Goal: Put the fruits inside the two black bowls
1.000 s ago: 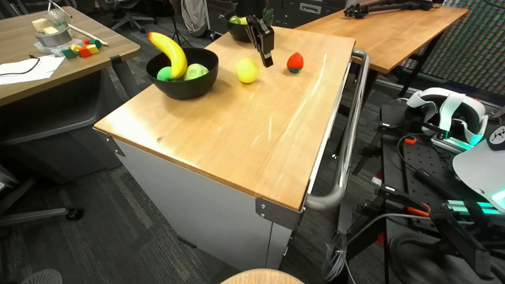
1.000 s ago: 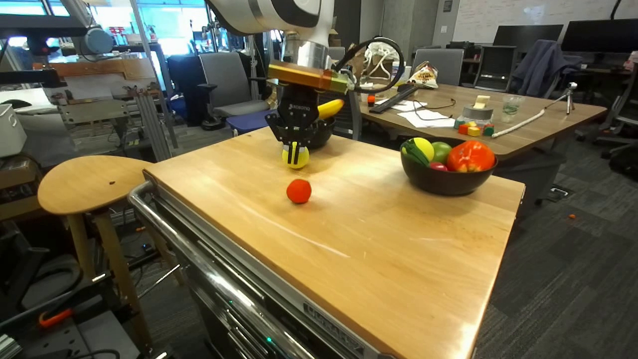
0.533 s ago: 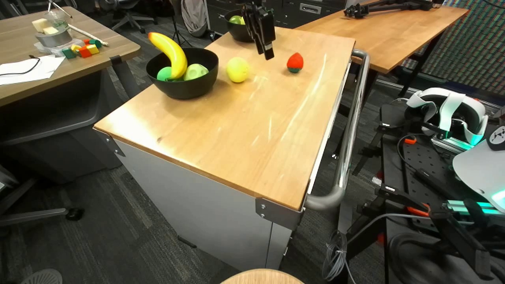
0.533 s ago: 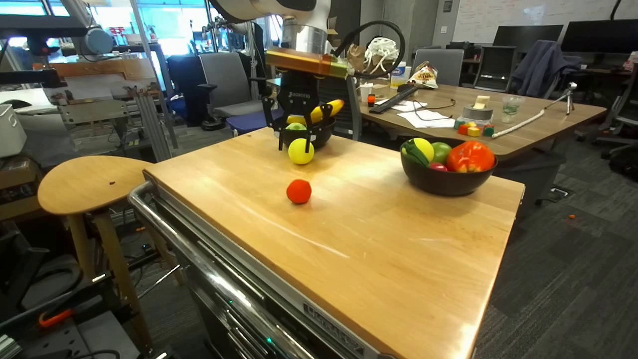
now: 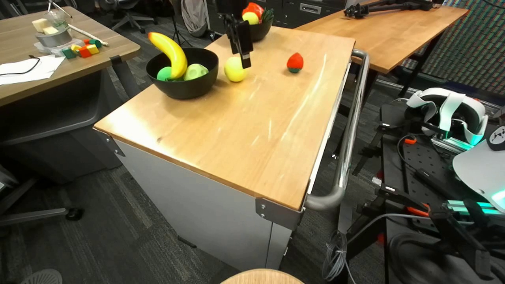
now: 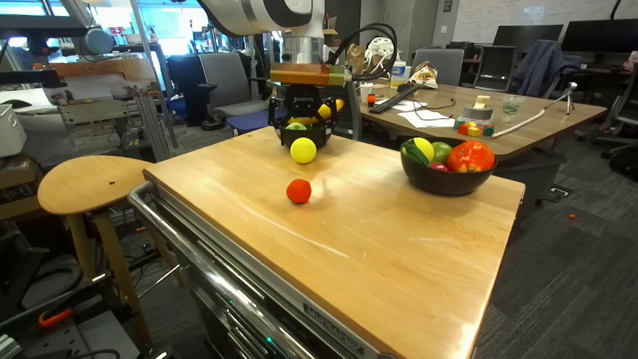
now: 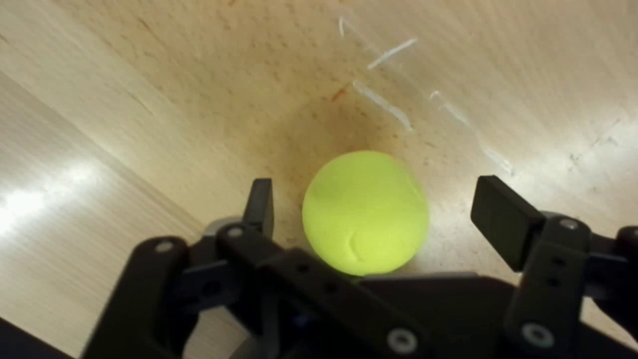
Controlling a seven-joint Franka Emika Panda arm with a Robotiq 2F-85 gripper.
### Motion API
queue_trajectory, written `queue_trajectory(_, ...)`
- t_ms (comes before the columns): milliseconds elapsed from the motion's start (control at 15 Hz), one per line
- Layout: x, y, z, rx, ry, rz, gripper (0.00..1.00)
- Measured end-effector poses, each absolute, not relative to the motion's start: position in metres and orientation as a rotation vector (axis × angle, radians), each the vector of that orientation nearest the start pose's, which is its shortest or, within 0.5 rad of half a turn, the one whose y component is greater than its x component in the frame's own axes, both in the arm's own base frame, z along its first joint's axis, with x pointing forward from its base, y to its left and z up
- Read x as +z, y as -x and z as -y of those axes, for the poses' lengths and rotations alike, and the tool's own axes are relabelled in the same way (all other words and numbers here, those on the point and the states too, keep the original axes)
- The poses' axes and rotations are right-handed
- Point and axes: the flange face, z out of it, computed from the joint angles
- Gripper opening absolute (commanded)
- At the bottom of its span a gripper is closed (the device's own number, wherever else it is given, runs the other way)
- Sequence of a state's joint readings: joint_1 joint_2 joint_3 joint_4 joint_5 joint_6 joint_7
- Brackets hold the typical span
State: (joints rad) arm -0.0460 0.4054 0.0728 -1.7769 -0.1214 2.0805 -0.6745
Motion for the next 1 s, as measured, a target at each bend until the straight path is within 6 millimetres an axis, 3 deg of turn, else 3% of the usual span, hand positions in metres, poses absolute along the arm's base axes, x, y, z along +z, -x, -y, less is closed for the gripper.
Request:
queue_trajectory(133,0.312,-0.645,-0.019,0.146,2.964,1.162,0.99)
queue_trajectory(200,0.306,-0.647,-0.024,0.134,2.970,1.155,0.79)
queue_trajectory(333,0.293,-0.649,-0.029,0.131,2.986,1.148,0.70)
queue_trajectory(467,0.283,-0.651,-0.030,0.135,2.999,1.141,0.52)
queue_trajectory(533,0.281,-0.651,-0.030,0.139,3.004,1.138,0.51)
queue_trajectory(600,0.282,-0.652,-0.030,0.137,3.009,1.137,0.37)
queue_trajectory(667,0.284,-0.653,-0.030,0.131,3.014,1.137,0.31)
queue_trajectory(800,0.288,-0.656,-0.030,0.119,3.022,1.135,0.28)
queue_trajectory(1000,0.294,-0.659,-0.029,0.095,3.029,1.135,0.10)
